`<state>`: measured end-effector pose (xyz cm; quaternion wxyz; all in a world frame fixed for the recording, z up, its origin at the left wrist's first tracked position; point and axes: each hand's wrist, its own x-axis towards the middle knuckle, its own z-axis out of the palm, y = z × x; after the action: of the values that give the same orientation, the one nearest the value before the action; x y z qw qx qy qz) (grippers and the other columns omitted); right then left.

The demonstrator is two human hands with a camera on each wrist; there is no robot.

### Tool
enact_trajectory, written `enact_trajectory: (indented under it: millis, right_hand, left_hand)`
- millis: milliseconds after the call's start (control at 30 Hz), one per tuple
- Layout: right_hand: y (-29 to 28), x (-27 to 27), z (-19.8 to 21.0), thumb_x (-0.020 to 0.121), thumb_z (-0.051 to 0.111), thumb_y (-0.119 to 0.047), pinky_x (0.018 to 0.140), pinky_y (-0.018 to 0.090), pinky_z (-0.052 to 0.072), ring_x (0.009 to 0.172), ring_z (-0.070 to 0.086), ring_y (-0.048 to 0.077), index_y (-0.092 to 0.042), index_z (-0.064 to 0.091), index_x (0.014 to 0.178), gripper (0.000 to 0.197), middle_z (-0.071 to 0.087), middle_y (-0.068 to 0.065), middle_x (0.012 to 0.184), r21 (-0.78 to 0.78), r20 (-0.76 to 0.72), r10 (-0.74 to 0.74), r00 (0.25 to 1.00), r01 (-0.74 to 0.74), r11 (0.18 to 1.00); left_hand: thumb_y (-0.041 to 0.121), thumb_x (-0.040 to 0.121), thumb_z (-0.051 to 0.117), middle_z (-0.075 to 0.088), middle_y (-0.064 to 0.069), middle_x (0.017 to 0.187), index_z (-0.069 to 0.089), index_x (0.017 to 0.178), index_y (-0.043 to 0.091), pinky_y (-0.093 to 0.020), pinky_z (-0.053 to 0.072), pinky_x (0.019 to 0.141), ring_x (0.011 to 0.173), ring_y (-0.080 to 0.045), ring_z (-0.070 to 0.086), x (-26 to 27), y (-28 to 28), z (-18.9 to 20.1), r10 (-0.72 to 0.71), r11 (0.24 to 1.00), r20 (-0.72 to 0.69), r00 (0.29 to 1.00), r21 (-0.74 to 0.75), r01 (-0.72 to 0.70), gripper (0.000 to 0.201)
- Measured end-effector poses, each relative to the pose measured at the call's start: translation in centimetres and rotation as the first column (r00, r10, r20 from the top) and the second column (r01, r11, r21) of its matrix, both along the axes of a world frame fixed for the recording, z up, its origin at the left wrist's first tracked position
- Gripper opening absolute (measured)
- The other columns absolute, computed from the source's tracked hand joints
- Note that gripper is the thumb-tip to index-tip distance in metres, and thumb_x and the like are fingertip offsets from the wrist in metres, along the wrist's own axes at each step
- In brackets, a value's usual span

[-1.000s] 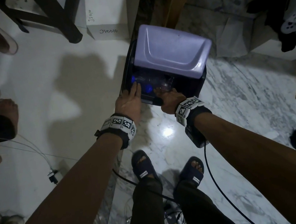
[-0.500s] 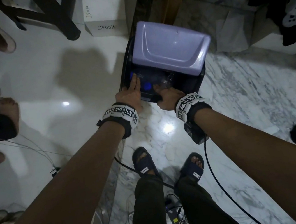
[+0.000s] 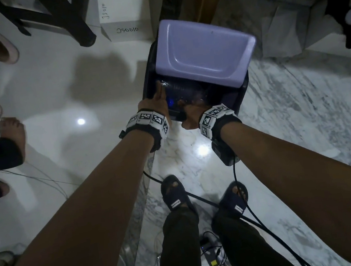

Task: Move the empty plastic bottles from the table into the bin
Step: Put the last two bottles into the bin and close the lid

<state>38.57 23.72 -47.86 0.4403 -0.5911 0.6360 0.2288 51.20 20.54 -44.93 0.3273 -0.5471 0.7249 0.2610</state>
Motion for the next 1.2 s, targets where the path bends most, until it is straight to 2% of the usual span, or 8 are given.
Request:
enact_trajectory:
  millis: [133, 233, 300, 400, 567, 900, 1000, 1200]
  right_hand:
    - [0.0, -0.6, -0.5, 0.081, 0.063, -0.027, 0.079, 0.028, 0.038, 0.116, 0.057, 0.034, -0.015, 0.034, 0.144, 0.070, 0.059, 0.014, 0.130, -0.068, 0.026, 0.050, 0.998, -0.048, 0.997]
    - [-0.7, -0.8, -0.2, 0.078, 0.063, -0.024, 0.075, 0.029, 0.044, 0.105, 0.063, 0.032, -0.016, 0.047, 0.134, 0.059, 0.065, 0.012, 0.119, -0.027, 0.046, 0.038, 0.998, -0.037, 0.999]
    - [-1.0, -0.8, 0.5, 0.078, 0.063, -0.023, 0.079, 0.033, 0.053, 0.101, 0.065, 0.030, -0.011, 0.054, 0.128, 0.052, 0.066, 0.012, 0.115, 0.024, 0.076, 0.014, 0.997, -0.016, 1.000]
    - [-0.5, -1.4, 1.6, 0.076, 0.063, -0.022, 0.080, 0.032, 0.052, 0.101, 0.064, 0.029, -0.009, 0.057, 0.123, 0.048, 0.064, 0.009, 0.107, 0.028, 0.080, -0.017, 0.997, 0.015, 0.999]
    - [0.7, -2.6, 4.8, 0.078, 0.061, -0.032, 0.093, 0.032, 0.048, 0.117, 0.059, 0.032, -0.026, 0.039, 0.141, 0.067, 0.060, 0.011, 0.128, -0.178, 0.071, -0.057, 0.996, 0.069, 0.982]
    - [0.8, -5.5, 13.6, 0.079, 0.059, -0.019, 0.097, 0.042, 0.051, 0.114, 0.060, 0.032, -0.027, 0.046, 0.136, 0.059, 0.064, 0.008, 0.126, -0.411, 0.142, -0.065, 0.988, 0.118, 0.904]
    - [0.2, -7.2, 14.7, 0.080, 0.061, -0.015, 0.103, 0.044, 0.046, 0.126, 0.051, 0.031, -0.023, 0.043, 0.139, 0.062, 0.052, 0.006, 0.141, -0.443, 0.105, -0.079, 0.991, 0.118, 0.889]
    - [-0.9, -10.1, 13.0, 0.080, 0.070, -0.024, 0.118, 0.049, 0.024, 0.147, 0.015, 0.034, -0.014, 0.016, 0.153, 0.092, 0.014, 0.007, 0.162, -0.484, -0.057, -0.009, 0.998, -0.020, 0.875]
  left_hand:
    - [0.018, 0.078, 0.064, -0.014, -0.006, 0.162, -0.014, 0.151, 0.012, -0.035, 0.047, 0.076, 0.112, -0.028, 0.059, -0.8, -0.3, -0.1, -0.032, 0.999, -0.020, 0.999, 0.005, 0.032, 0.107]
    - [0.020, 0.081, 0.064, -0.023, -0.005, 0.159, -0.010, 0.152, 0.013, -0.036, 0.048, 0.078, 0.112, -0.029, 0.059, -1.3, -0.2, 0.2, -0.032, 0.999, -0.011, 0.999, -0.011, 0.032, 0.103]
    - [0.022, 0.081, 0.064, -0.022, -0.003, 0.160, -0.009, 0.153, 0.014, -0.037, 0.052, 0.084, 0.113, -0.029, 0.059, -1.0, -0.1, 0.6, -0.029, 1.000, -0.022, 0.999, -0.009, 0.029, 0.103]
    - [0.023, 0.079, 0.065, -0.019, 0.000, 0.161, -0.008, 0.153, 0.018, -0.038, 0.052, 0.089, 0.115, -0.028, 0.059, -0.5, 0.5, 1.5, -0.015, 1.000, -0.052, 0.999, -0.002, 0.015, 0.104]
    - [0.028, 0.085, 0.062, -0.008, -0.003, 0.163, 0.004, 0.153, 0.020, -0.044, 0.044, 0.103, 0.135, -0.032, 0.041, 0.1, 2.4, 3.5, 0.071, 0.997, -0.131, 0.989, -0.016, -0.074, 0.090]
    - [0.029, 0.086, 0.061, 0.020, -0.007, 0.157, 0.022, 0.148, 0.015, -0.046, 0.044, 0.095, 0.131, -0.034, 0.038, -0.7, 4.7, 10.2, 0.109, 0.973, -0.303, 0.947, -0.163, -0.165, 0.074]
    - [0.026, 0.086, 0.061, 0.025, -0.006, 0.154, 0.026, 0.145, 0.015, -0.045, 0.045, 0.092, 0.130, -0.034, 0.039, -1.2, 4.0, 11.7, 0.118, 0.962, -0.337, 0.934, -0.196, -0.192, 0.070]
    - [0.019, 0.083, 0.066, 0.017, -0.006, 0.159, 0.025, 0.148, 0.014, -0.045, 0.041, 0.102, 0.141, -0.030, 0.025, -2.0, 0.4, 11.6, -0.022, 0.946, -0.368, 0.930, -0.310, -0.100, 0.077]
